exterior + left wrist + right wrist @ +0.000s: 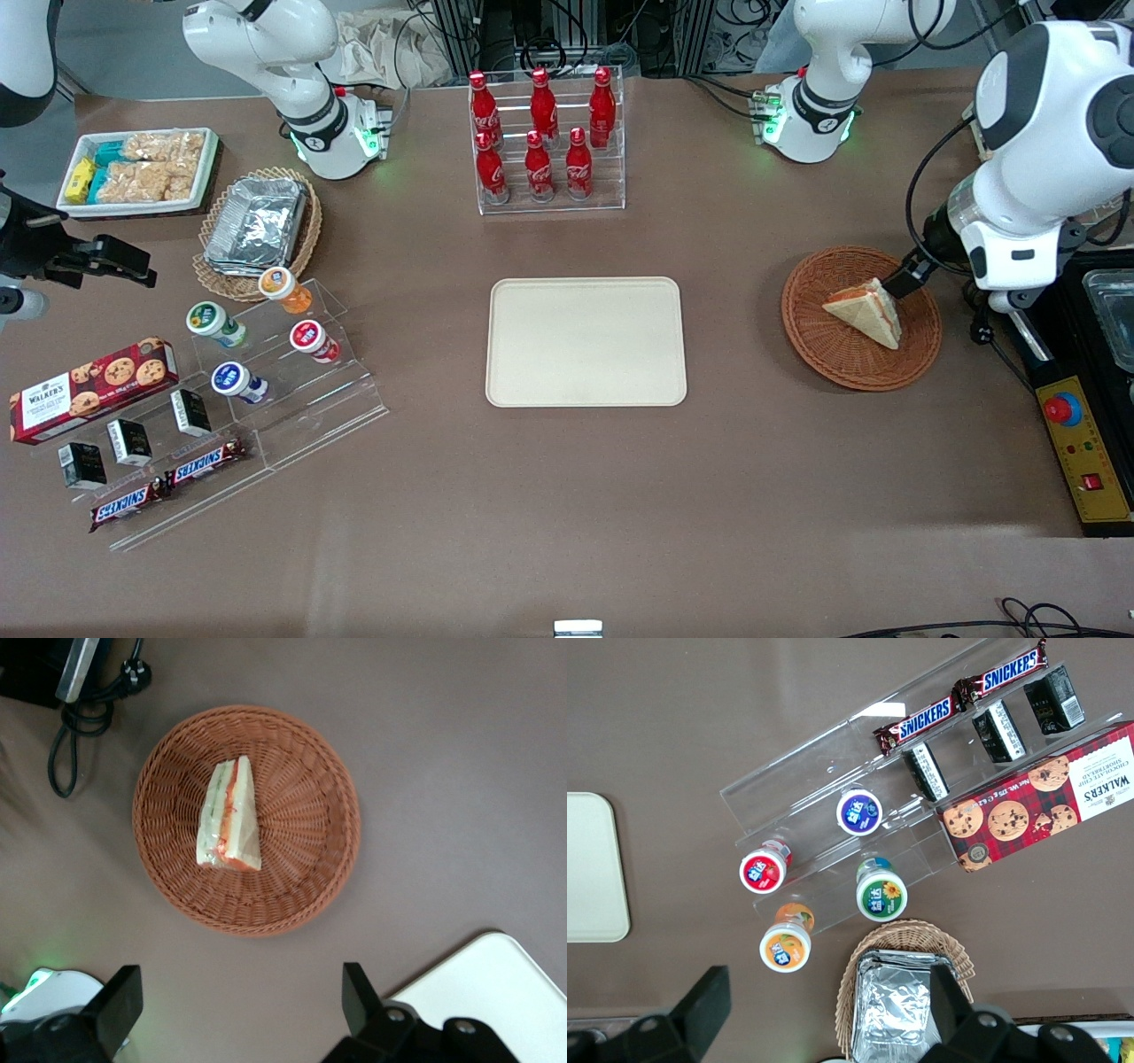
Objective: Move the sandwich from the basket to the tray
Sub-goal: 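Move the left gripper over the wrapped sandwich in the wicker basket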
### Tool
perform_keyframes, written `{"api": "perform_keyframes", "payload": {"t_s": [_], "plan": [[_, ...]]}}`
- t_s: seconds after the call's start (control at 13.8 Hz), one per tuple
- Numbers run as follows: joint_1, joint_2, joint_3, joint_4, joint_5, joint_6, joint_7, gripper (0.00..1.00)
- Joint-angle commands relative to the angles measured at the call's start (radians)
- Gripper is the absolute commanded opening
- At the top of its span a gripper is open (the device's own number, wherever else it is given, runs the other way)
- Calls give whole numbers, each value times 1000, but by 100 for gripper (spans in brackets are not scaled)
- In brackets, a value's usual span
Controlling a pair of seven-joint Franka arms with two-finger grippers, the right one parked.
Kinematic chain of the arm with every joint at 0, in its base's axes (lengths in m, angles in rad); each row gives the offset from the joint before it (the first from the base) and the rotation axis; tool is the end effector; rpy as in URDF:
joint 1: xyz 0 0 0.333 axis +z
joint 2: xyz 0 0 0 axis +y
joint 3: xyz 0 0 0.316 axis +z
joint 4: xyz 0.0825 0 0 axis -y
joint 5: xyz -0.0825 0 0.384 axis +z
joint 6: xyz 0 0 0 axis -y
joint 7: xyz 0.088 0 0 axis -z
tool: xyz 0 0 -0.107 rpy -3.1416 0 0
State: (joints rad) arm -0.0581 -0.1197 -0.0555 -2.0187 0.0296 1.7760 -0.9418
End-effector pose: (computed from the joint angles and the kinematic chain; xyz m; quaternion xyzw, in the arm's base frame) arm 0.5054 -0.0559 0.4939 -0.9150 -0.3983 0.0443 0.0462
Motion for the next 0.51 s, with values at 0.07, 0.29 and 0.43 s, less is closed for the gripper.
{"api": "perform_keyframes", "payload": {"t_s": [0.07, 0.29, 0.43], "plan": [[44, -121, -6, -241, 13, 184, -12, 100], [64, -123, -6, -366, 16, 331, -12, 100], [73, -98, -6, -443, 18, 437, -11, 100]]}}
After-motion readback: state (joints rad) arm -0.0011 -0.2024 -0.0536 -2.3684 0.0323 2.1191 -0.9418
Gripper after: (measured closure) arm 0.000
